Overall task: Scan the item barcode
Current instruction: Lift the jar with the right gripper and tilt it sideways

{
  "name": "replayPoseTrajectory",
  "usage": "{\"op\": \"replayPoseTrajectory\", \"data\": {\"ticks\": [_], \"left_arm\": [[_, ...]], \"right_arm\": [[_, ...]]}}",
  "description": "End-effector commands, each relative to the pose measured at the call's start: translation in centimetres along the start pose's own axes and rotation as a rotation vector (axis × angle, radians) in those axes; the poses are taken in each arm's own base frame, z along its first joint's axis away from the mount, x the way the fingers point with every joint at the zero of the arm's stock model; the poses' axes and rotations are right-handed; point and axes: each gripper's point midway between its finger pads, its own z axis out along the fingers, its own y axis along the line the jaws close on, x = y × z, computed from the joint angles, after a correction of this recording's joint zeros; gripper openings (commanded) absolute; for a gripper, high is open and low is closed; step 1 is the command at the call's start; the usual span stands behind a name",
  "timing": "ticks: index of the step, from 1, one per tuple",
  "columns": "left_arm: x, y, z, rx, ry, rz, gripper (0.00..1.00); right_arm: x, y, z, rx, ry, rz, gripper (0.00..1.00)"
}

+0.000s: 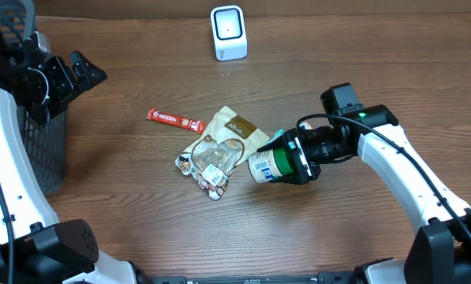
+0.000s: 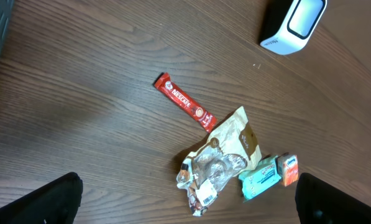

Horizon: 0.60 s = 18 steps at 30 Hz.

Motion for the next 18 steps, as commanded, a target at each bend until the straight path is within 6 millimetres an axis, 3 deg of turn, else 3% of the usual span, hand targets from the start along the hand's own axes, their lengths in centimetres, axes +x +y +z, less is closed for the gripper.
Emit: {"op": "replayPoseTrajectory", "data": {"ticks": [1,5,10,14,18], "left_arm": [[0.1,0.0,0.3,0.001,0.009,-0.006,1.0],[0.0,0.0,0.3,0.0,0.008,-0.006,1.0],[0.1,0.0,0.3,0.001,0.009,-0.006,1.0],[0.1,0.0,0.3,0.001,0.009,-0.006,1.0],[0.0,0.0,0.3,0.0,0.008,-0.006,1.0]], "right_arm": [[0.8,0.8,-0.5,-0.026,0.012,-0.026,0.04],[-1.2,0.2,-0.6,0.013,-0.107,-0.029,0.04],[-5.6,-1.0,-1.7,0.093,-0.366,-0.036,0.04],[-9.0,-1.5,-3.5,0.147,-0.583,-0.052,0.04],[-12.2,-2.5,-6.5,0.242,-0.831,-0.075,0.04]]}}
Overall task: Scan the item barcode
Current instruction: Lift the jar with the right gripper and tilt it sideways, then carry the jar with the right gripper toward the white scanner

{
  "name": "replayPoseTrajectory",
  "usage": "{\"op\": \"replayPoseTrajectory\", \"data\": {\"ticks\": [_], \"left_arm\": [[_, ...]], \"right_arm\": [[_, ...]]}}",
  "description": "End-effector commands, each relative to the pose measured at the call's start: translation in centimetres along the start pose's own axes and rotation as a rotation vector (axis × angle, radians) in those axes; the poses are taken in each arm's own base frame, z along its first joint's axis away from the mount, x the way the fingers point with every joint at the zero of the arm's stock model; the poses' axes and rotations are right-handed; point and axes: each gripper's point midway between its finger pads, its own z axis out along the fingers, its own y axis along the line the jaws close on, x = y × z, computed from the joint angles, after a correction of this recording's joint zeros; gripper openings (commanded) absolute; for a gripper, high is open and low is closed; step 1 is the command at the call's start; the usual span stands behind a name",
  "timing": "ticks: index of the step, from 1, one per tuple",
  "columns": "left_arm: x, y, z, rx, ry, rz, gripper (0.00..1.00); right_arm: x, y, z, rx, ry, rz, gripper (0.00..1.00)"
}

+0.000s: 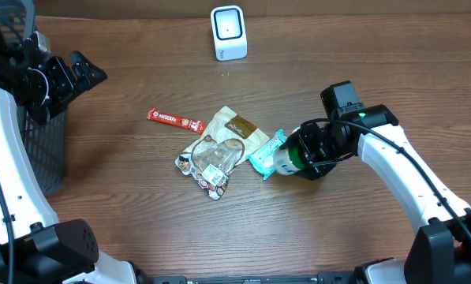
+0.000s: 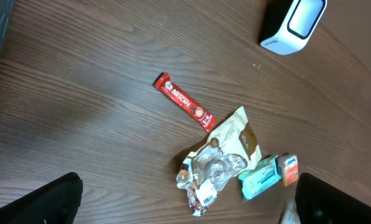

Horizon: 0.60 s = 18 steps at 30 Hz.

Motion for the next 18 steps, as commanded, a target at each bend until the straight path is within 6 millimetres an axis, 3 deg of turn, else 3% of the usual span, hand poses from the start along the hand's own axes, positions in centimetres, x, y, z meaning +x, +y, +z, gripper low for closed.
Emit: {"op": "replayPoseTrajectory", "data": {"ticks": [1,4,10,14,18], "left_arm": [[0.0,0.0,0.3,0.0,0.008,-0.007,1.0],[0.0,0.0,0.3,0.0,0.007,-0.007,1.0],[0.0,0.0,0.3,0.0,0.008,-0.007,1.0],[0.0,0.0,0.3,0.0,0.008,-0.008,1.0],[0.0,0.0,0.3,0.0,0.008,-0.008,1.0]], "right_arm": [[-4.9,-0.9,-1.6,0.076,-0.299,-0.059,0.04],[-6.4,-0.2,-2.1,0.09,-0.379,-0.234,0.04],[-6.8,2.8,-2.8,0.058,-0.414,-0.621,0.04],[-5.8,5.4,-6.1,0.037,-0.441,-0.741,0.04],[-3.5,7.7,-11.9,0.027,-0.464,-0.825,0.03]]}}
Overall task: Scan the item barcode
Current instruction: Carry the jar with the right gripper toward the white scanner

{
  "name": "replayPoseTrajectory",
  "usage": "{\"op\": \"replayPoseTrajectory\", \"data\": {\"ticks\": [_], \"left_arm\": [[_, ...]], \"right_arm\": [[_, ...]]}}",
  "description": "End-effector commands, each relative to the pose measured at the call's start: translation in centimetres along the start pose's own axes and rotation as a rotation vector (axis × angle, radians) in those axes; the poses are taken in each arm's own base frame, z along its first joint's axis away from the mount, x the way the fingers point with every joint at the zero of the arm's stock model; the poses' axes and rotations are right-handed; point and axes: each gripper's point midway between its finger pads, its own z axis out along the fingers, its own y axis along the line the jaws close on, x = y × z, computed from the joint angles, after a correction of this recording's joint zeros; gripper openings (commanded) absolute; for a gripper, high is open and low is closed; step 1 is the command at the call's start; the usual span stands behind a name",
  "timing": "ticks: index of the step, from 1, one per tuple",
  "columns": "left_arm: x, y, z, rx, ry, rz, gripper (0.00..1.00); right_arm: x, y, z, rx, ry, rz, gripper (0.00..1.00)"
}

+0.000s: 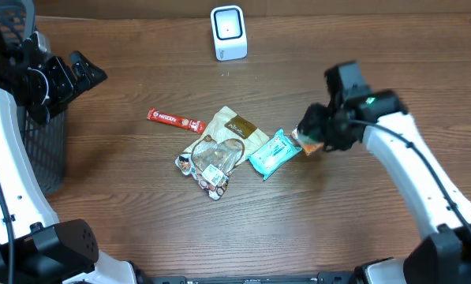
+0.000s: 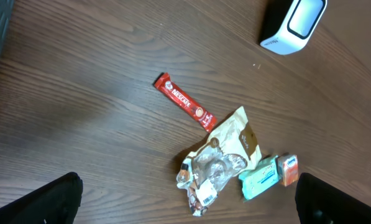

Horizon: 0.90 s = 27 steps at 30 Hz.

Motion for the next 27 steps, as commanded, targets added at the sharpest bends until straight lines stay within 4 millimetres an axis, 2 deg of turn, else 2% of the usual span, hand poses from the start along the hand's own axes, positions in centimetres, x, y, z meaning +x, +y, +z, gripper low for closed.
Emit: {"op": "replayPoseTrajectory", "data": {"ticks": [1,4,6,8,10,14,20,23,27], "left_arm": [[0.0,0.1,0.3,-0.001,0.007,-0.008,1.0],[0.0,0.1,0.3,-0.001,0.008,-0.007,1.0],[0.0,0.1,0.3,-0.001,0.008,-0.007,1.0],[0.0,0.1,0.3,-0.001,0.008,-0.007,1.0],[0.0,0.1,0.3,-0.001,0.008,-0.008,1.0],[0.0,0.1,0.3,-0.001,0.008,-0.007,0.99],[0.0,0.1,0.3,-0.001,0.008,-0.007,1.0],[0.0,0.0,0.3,0.0,0.008,-0.007,1.0],[0.0,0.1,0.3,-0.001,0.007,-0.008,1.0]], "right_arm": [[-3.3,2.9,-6.7,-0.068,-0.136,-0.146,0.04],[-3.9,4.1,-10.8,-0.087,-0.164,-0.181,0.03],[-4.1,5.0,-12.3,-0.105,-0.169,-0.217,0.04],[-4.4,5.9,-12.6,-0.116,-0.181,-0.251,0.04],[-4.8,6.9,-12.0,-0.127,-0.188,-0.269,0.04],[-5.5,9.1,-9.3,-0.139,-0.174,-0.309,0.04],[-7.5,14.2,-4.6,-0.189,-0.227,-0.417,0.04],[-9.8,16.1,-2.9,-0.177,-0.331,-0.477,0.04],[-13.4,18.2,-1.8,-0.17,-0.489,-0.479,0.04]]}}
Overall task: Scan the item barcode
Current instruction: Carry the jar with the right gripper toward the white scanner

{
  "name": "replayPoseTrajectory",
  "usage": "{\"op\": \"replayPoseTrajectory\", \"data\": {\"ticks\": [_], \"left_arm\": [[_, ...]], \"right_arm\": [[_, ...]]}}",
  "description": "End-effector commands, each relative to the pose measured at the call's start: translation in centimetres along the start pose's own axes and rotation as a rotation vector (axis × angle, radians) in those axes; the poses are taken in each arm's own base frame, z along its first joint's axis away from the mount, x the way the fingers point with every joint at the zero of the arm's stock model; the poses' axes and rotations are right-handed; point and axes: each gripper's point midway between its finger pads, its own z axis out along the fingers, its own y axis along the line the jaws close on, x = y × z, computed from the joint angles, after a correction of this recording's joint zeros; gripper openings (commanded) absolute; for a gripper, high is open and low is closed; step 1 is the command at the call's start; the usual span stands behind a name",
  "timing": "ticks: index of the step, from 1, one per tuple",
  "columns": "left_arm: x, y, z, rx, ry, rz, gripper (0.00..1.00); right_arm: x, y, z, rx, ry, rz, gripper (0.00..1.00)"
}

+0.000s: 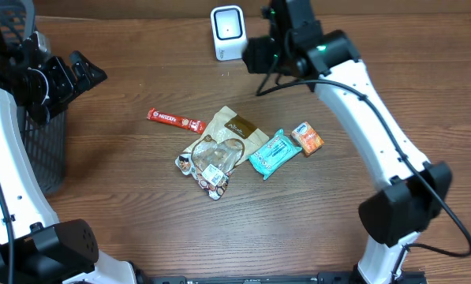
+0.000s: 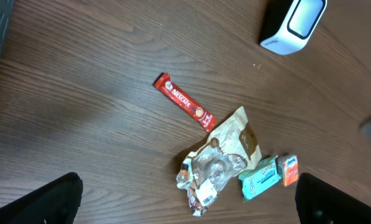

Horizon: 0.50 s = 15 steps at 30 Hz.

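The white barcode scanner (image 1: 228, 31) (image 2: 294, 22) stands at the table's far edge. My right arm reaches up beside it, and my right gripper (image 1: 256, 57) is a dark mass just right of the scanner; its jaws and anything in them are hidden under the wrist. No can shows in any view. My left gripper (image 1: 84, 73) (image 2: 188, 186) hangs high over the left side, open and empty, its fingers (image 2: 58, 199) wide apart at the frame's bottom corners.
Mid-table lie a red Nescafe stick (image 1: 174, 120), a crumpled clear-and-gold snack bag (image 1: 219, 150), a teal pack (image 1: 274, 152) and a small orange box (image 1: 308, 138). A black mesh basket (image 1: 50, 154) stands at the left edge.
My right arm was over the orange box at mid-right; now it is at the far edge with the gripper beside the scanner. The left arm and the table items have not moved.
My right gripper first held a green-and-white can low beside the teal pack, then had it turned more upright in the same place. Then the arm was blurred above the orange box. Now it is beside the scanner and the can is out of sight.
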Motion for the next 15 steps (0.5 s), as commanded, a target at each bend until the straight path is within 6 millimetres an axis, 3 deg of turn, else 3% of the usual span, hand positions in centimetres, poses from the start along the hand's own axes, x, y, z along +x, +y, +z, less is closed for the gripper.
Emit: {"op": "replayPoseTrajectory", "data": {"ticks": [1,7,15], "left_arm": [[0.0,0.1,0.3,-0.001,0.007,-0.008,1.0],[0.0,0.1,0.3,-0.001,0.008,-0.008,1.0],[0.0,0.1,0.3,-0.001,0.008,-0.008,1.0]], "right_arm": [[-3.2,-0.9,0.6,0.068,-0.133,-0.039,0.04],[-7.1,-0.2,4.4,0.045,-0.315,-0.117,0.04],[-9.9,0.7,8.8,0.007,-0.507,-0.176,0.04]]}}
